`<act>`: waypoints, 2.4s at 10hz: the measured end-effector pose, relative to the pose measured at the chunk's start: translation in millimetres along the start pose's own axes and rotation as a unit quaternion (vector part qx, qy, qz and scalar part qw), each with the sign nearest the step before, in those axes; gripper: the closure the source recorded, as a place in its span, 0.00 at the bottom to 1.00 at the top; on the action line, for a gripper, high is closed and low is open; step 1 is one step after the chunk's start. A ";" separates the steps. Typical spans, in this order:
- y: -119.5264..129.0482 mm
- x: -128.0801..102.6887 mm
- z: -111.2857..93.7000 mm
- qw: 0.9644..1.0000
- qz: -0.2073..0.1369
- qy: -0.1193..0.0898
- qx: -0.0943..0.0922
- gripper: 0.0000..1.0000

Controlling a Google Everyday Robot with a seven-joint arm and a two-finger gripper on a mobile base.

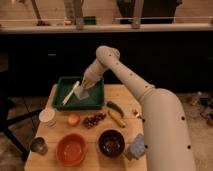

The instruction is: Place towel in purple bowl

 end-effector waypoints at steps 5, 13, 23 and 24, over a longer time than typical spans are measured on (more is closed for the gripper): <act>36.7 -65.9 -49.7 1.000 0.015 0.021 0.009 1.00; 64.8 -115.2 -42.9 0.999 0.038 -0.006 -0.008 1.00; 72.6 -127.2 -33.9 0.998 0.025 -0.044 -0.034 1.00; 79.3 -135.6 -34.8 0.997 0.024 -0.056 -0.047 1.00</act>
